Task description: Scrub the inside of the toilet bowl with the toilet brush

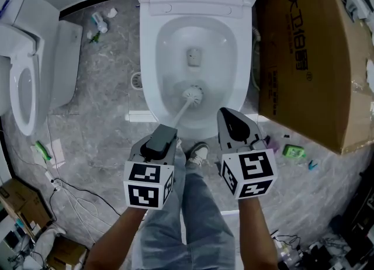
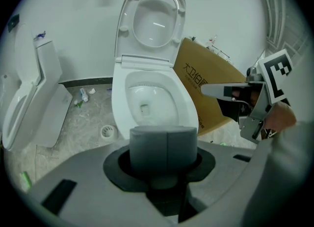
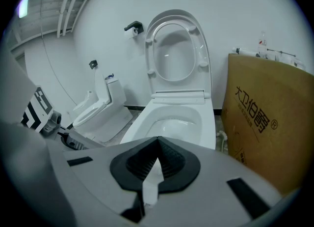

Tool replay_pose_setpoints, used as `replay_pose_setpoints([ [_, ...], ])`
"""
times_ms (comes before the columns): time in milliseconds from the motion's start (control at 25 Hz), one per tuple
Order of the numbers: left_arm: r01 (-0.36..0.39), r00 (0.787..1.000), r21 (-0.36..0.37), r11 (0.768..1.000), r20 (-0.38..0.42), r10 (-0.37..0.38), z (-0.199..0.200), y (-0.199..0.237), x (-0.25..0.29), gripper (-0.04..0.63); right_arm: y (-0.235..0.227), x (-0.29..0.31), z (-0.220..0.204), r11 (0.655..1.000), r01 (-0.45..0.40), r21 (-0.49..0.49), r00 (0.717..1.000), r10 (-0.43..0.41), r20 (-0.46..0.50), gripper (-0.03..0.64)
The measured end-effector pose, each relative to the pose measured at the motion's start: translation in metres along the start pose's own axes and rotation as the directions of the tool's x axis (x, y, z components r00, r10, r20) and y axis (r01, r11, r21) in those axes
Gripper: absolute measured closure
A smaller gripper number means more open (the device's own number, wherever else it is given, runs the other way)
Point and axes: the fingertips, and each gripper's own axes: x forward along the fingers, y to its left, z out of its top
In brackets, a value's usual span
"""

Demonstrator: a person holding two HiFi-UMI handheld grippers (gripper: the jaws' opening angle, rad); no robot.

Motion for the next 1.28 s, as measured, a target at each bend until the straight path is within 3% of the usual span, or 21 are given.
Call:
replay_pose_setpoints([
  [640,0.068,0.997,0.047,0.997,0.034,-0.069,0.021,-0.033,0.016,0.443,-0.012,0.002,0.003,1.000,0.008,0.015,1.000,-0.008,0.006,0.618],
  [1000,0.076,0.995,0.040,0.996,0.069,-0.078,0.052,-0.038,0.036,0.443,-0.019,0.005,0.002,0.999,0.020,0.029,1.000,-0.020,0.004,0.617],
  [1280,0.080,0.992,0.074,0.994,0.094,-0.086,0.078,-0.043,0.049,0.443,-0.024,0.008,0.002,0.999,0.031,0.045,1.000,-0.031,0.000,0.618],
])
